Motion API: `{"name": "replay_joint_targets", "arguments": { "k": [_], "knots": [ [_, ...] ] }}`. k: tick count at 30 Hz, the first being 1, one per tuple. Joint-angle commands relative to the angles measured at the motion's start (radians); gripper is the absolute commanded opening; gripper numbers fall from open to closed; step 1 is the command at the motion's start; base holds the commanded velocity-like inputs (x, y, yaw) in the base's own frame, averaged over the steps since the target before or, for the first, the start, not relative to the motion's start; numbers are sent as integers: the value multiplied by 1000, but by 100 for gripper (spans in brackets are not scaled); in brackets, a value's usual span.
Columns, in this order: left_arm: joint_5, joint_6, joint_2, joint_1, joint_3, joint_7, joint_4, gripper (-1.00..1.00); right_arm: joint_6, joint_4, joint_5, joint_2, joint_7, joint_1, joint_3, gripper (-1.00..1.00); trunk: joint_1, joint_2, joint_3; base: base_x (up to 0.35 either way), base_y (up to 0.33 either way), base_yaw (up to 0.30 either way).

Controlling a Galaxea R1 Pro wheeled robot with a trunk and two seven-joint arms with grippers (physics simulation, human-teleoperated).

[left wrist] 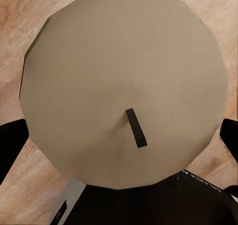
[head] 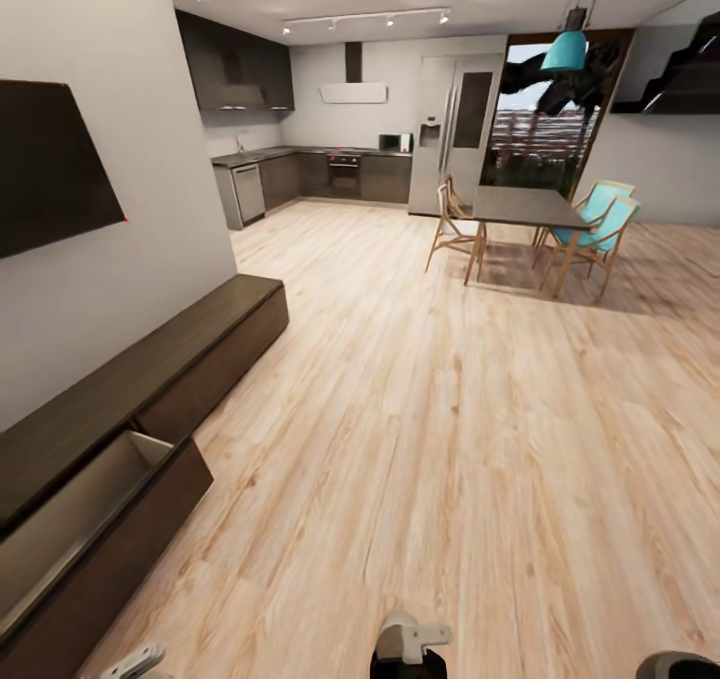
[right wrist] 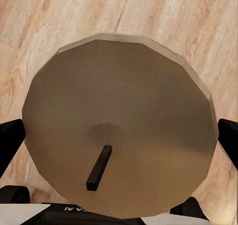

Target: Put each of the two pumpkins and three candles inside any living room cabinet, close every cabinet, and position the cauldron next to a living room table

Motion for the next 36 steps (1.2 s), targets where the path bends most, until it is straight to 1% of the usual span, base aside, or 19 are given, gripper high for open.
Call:
{"name": "replay_joint_targets", "arguments": {
  "k": [1,19,36],
  "knots": [
    [0,0,0,0,0,1,0,-100,0,0,1,0,0,0,0,-100,0,0,0,207,-164,292],
    [-2,-3,0,0,0,1,0,-100,0,2,1,0,-1,0,2,-100,0,0,0,212,-194,292],
    [-2,-3,-2,0,0,1,0,-100,0,2,1,1,1,0,2,-100,0,0,0,16,-21,292]
  ]
}}
